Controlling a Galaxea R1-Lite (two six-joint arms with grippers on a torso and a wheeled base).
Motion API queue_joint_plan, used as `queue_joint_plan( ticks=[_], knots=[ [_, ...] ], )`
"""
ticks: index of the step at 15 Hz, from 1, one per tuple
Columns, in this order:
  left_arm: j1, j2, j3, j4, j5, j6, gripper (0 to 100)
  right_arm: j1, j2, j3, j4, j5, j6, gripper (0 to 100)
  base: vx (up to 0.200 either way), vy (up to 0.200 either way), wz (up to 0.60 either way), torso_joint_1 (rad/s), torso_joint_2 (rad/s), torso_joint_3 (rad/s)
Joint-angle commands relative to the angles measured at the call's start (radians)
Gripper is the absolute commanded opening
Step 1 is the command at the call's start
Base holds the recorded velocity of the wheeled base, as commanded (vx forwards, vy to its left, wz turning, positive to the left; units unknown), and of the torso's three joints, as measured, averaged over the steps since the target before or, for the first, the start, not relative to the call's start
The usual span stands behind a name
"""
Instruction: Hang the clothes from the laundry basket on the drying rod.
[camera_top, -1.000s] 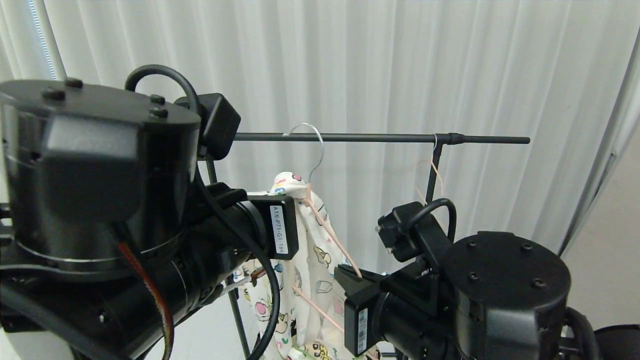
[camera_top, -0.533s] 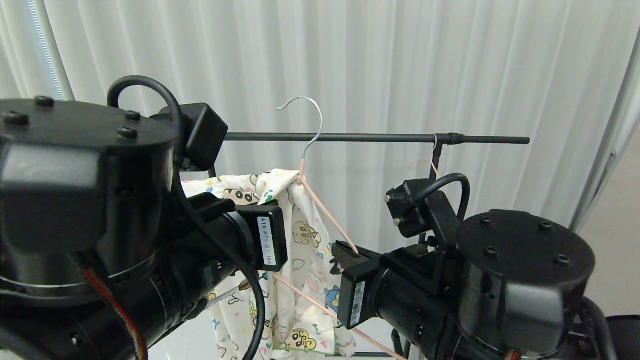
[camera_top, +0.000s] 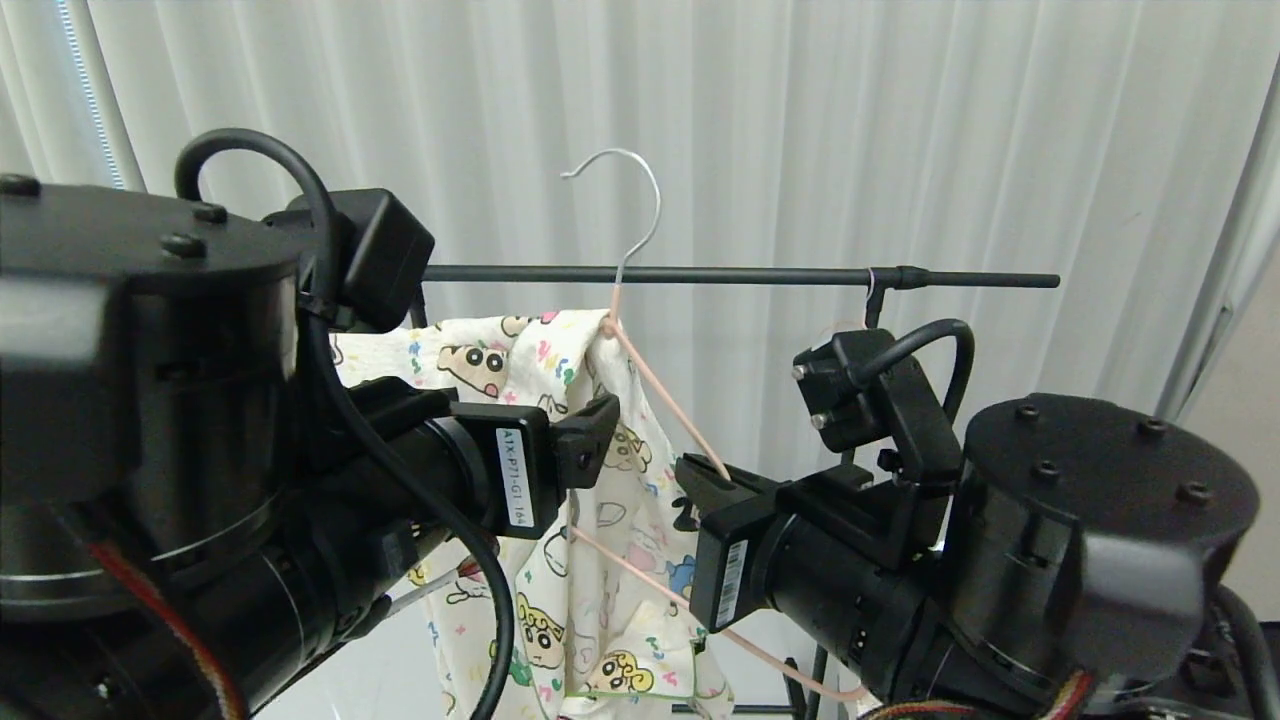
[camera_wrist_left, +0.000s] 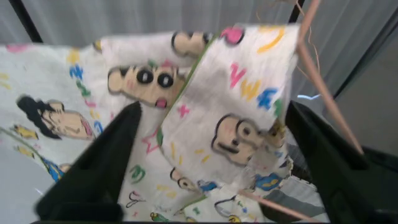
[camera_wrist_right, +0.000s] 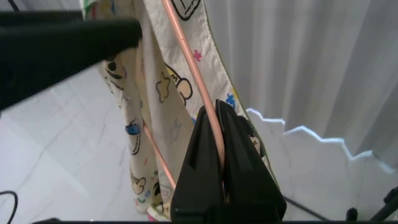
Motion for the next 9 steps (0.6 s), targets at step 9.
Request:
queue_joint_plan(
  ticks=[9],
  knots=[
    [-0.015,-0.285,0.217,-0.019,-0.161,0.240,100,-0.112,-0.108,0.184,-0.109,0.002,-0.136,0,0.000,0.000,0.00,0.000,0.00,0.000]
  ],
)
